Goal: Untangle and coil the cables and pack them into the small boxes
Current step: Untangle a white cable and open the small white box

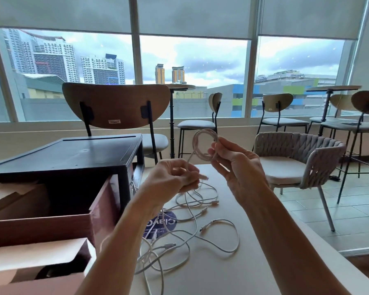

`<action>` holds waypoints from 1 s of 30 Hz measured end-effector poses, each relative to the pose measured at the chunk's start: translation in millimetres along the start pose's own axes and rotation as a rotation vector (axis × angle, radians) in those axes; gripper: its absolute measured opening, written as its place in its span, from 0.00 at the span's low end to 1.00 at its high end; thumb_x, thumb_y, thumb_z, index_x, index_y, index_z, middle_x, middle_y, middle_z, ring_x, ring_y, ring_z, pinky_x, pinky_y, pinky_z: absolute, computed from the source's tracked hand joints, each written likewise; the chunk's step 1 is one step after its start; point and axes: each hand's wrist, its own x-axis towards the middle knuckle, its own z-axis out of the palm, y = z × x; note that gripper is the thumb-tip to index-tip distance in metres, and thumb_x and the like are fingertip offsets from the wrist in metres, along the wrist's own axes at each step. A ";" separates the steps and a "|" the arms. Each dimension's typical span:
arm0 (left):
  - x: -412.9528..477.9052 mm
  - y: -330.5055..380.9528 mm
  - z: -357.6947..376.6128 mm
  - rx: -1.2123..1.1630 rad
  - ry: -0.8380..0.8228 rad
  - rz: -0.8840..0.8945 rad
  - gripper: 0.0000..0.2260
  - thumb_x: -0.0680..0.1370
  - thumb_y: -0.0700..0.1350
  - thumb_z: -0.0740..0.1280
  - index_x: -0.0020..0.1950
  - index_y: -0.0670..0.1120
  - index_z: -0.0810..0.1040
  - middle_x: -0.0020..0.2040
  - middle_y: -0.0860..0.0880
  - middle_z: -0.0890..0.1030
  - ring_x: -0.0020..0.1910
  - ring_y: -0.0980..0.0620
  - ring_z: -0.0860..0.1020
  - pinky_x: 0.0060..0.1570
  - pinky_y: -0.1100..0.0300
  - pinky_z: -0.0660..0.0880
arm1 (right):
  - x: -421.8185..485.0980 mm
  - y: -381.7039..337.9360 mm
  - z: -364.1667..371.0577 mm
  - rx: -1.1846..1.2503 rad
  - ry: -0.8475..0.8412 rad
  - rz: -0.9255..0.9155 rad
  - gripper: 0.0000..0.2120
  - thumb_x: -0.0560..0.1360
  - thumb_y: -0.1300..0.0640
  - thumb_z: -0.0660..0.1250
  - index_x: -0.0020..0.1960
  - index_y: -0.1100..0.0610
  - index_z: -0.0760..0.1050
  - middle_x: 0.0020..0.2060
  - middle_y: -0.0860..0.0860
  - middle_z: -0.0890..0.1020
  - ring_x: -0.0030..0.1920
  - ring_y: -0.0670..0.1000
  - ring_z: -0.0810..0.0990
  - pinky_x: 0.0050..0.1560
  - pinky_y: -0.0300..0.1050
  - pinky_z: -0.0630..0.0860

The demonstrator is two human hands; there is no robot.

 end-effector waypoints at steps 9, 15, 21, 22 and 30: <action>4.4 0.1 11.3 -0.270 0.073 0.048 0.09 0.78 0.30 0.66 0.55 0.37 0.81 0.50 0.40 0.85 0.52 0.47 0.84 0.55 0.60 0.80 | -3.9 7.0 9.0 -0.146 0.011 0.070 0.06 0.72 0.64 0.73 0.48 0.56 0.84 0.45 0.53 0.87 0.55 0.54 0.84 0.58 0.53 0.75; 3.3 2.4 18.6 -0.234 0.146 0.128 0.10 0.80 0.30 0.63 0.51 0.41 0.82 0.48 0.44 0.86 0.51 0.50 0.85 0.58 0.60 0.79 | -6.1 4.6 8.5 -0.085 0.015 0.083 0.06 0.73 0.67 0.72 0.48 0.58 0.84 0.44 0.56 0.87 0.49 0.55 0.86 0.52 0.51 0.81; 3.6 4.7 18.2 -0.283 0.163 0.176 0.14 0.81 0.29 0.59 0.48 0.42 0.83 0.43 0.47 0.87 0.47 0.53 0.85 0.50 0.63 0.80 | -5.6 1.8 6.5 -0.040 0.023 0.078 0.07 0.74 0.69 0.70 0.48 0.61 0.83 0.42 0.57 0.87 0.45 0.55 0.86 0.46 0.47 0.83; 3.4 4.4 17.1 -0.286 0.132 0.162 0.15 0.81 0.29 0.59 0.48 0.42 0.83 0.44 0.47 0.87 0.46 0.54 0.84 0.50 0.64 0.80 | -5.1 2.4 5.9 -0.023 0.012 0.108 0.07 0.73 0.70 0.70 0.49 0.62 0.83 0.43 0.59 0.86 0.46 0.56 0.86 0.47 0.47 0.84; 0.6 4.6 10.8 -0.211 0.013 0.113 0.13 0.79 0.28 0.62 0.51 0.41 0.83 0.51 0.44 0.86 0.53 0.51 0.81 0.58 0.60 0.77 | -2.9 8.9 1.9 -0.053 -0.059 0.334 0.09 0.73 0.66 0.70 0.46 0.54 0.86 0.42 0.51 0.85 0.41 0.47 0.80 0.43 0.41 0.74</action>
